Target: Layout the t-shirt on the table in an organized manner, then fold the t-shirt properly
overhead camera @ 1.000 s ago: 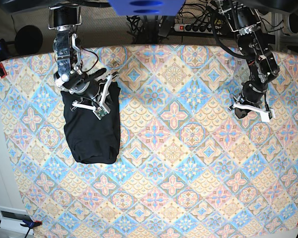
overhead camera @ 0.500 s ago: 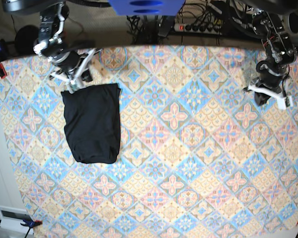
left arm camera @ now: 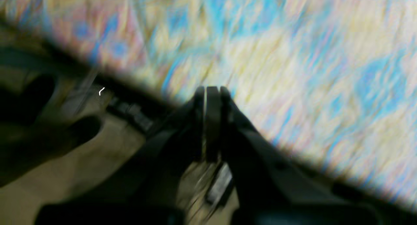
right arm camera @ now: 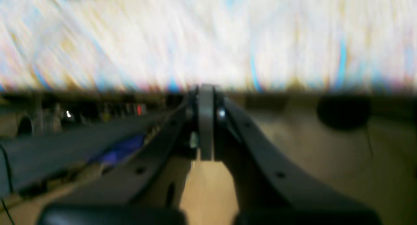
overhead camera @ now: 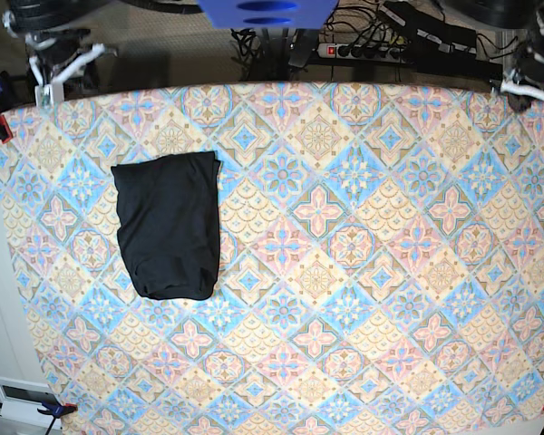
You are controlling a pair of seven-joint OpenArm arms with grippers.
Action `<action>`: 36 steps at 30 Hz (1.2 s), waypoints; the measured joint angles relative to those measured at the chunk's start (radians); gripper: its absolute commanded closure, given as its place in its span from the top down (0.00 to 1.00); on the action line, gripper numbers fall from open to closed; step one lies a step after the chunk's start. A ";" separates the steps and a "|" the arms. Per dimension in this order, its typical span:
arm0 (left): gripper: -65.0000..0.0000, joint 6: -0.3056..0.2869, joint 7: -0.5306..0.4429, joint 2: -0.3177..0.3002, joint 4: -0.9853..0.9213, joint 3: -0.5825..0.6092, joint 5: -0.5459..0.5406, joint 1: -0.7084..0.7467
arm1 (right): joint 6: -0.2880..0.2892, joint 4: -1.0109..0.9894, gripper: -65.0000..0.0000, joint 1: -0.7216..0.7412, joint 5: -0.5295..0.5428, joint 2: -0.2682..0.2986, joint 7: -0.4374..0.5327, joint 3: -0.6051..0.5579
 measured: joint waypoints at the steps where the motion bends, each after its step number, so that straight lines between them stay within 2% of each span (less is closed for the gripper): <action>1: 0.00 0.000 -0.008 -0.001 0.000 -0.004 0.001 0.037 | 0.001 -0.003 0.00 -0.004 0.003 0.000 -0.001 0.000; 4: 0.00 -0.001 -0.007 0.000 -0.017 -0.003 0.012 0.121 | 0.001 -0.014 0.00 -0.045 0.000 0.010 0.053 -0.003; 5: 0.00 -0.006 -0.005 0.000 -0.025 -0.003 0.013 0.138 | 0.001 -0.015 0.00 -0.076 -0.018 0.010 0.042 -0.003; 7: 0.00 -0.005 -0.014 -0.002 -0.061 0.002 0.031 0.160 | -0.012 -0.041 0.00 -0.117 -0.094 -0.019 0.011 -0.023; 9: 0.00 -0.003 -0.023 -0.009 -0.130 0.034 0.072 0.171 | 0.001 -0.056 0.00 -0.130 -0.150 -0.039 -0.003 -0.074; 13: 0.00 0.005 -0.025 -0.043 -0.286 0.136 0.156 0.169 | 0.008 -0.122 0.00 -0.106 -0.251 -0.035 0.057 -0.167; 14: 0.00 0.005 -0.052 -0.055 -0.331 0.172 0.163 0.167 | 0.008 -0.171 0.00 -0.103 -0.278 -0.034 0.053 -0.187; 17: 0.00 0.000 -0.251 -0.067 -0.462 0.330 0.177 0.158 | -0.003 -0.332 0.00 -0.113 -0.315 -0.036 0.039 -0.222; 19: 0.00 -0.010 -0.378 -0.082 -0.550 0.464 0.224 0.158 | 0.000 -0.439 0.00 -0.114 -0.307 -0.035 0.065 -0.237; 21: 0.00 -0.011 -0.542 -0.097 -0.649 0.579 0.253 0.135 | 0.001 -0.529 0.00 -0.061 -0.320 -0.033 0.074 -0.254; 23: 0.00 0.009 -0.600 -0.105 -0.782 0.674 0.298 0.066 | -0.004 -0.605 0.00 0.043 -0.335 -0.032 0.108 -0.283; 24: 0.00 0.003 -0.665 -0.112 -0.861 0.722 0.306 0.023 | 0.001 -0.640 0.00 0.095 -0.326 -0.026 0.153 -0.299; 26: 0.00 -0.013 -0.703 -0.112 -1.004 0.806 0.330 -0.074 | 0.014 -0.699 0.00 0.161 -0.364 -0.018 0.219 -0.304; 27: 0.00 0.002 -0.714 -0.109 -1.061 0.843 0.338 -0.116 | 0.009 -0.732 0.00 0.178 -0.407 -0.016 0.227 -0.302; 30: 0.00 -0.001 -0.828 -0.111 -1.185 0.961 0.333 -0.210 | -0.010 -0.864 0.00 0.219 -0.519 -0.014 0.227 -0.291; 34: 0.00 -0.006 -0.890 -0.077 -1.281 1.099 0.338 -0.300 | -0.009 -1.040 0.00 0.301 -0.572 -0.021 0.291 -0.290; 35: 0.00 -0.024 -0.898 -0.072 -1.302 1.127 0.340 -0.319 | -0.006 -1.081 0.00 0.329 -0.576 -0.022 0.315 -0.291; 36: 0.00 -0.015 -0.913 -0.066 -1.333 1.157 0.338 -0.346 | -0.004 -1.120 0.00 0.357 -0.563 -0.023 0.360 -0.292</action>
